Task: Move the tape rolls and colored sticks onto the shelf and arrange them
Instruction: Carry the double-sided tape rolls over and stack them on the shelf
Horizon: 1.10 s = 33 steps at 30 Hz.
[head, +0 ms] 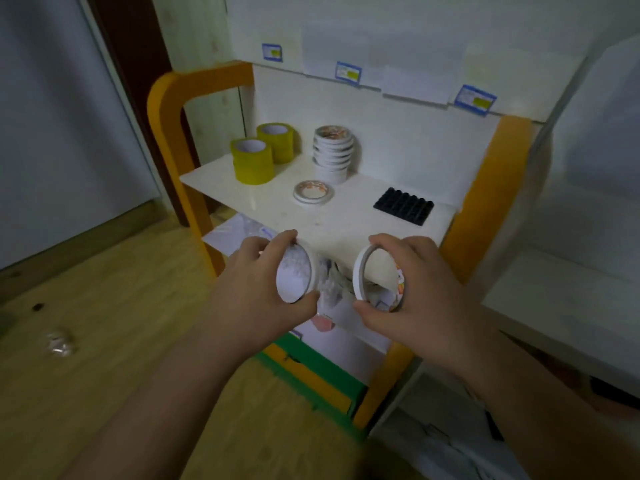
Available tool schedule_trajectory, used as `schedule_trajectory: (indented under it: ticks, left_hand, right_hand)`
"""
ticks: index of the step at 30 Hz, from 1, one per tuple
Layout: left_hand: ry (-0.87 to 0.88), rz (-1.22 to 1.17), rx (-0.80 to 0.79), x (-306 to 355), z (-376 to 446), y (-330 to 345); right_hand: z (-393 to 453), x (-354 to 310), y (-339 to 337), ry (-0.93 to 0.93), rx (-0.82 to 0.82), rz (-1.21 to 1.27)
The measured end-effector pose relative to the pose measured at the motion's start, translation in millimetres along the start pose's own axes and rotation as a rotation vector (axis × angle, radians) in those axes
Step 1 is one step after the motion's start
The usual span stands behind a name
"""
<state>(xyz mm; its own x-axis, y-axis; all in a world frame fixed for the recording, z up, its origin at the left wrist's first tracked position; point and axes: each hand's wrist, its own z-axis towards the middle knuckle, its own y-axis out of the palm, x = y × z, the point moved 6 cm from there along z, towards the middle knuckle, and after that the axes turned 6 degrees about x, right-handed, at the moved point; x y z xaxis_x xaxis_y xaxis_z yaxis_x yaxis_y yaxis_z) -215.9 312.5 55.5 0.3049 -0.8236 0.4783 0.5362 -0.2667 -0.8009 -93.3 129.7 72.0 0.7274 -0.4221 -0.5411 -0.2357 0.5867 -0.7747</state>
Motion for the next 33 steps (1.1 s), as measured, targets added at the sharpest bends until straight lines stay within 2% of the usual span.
schedule_trajectory:
  ticks: [11,19,21,26,33]
  left_hand:
    - [-0.049,-0.077,0.029,-66,71,12]
    - [-0.071,-0.041,0.049,-118,142,7]
    - [-0.026,0.013,0.055,-122,162,11]
    - [-0.038,-0.001,-0.018,-132,199,40]
    - [0.112,-0.130,-0.204,-137,260,99]
  right_hand:
    - [93,15,61,0.033,0.117,0.057]
    - [161,27,99,0.093,0.124,0.067]
    - [169,33,103,0.130,0.129,0.062]
    - [177,42,108,0.213,0.126,0.034]
    - [170,55,113,0.361,0.163,-0.068]
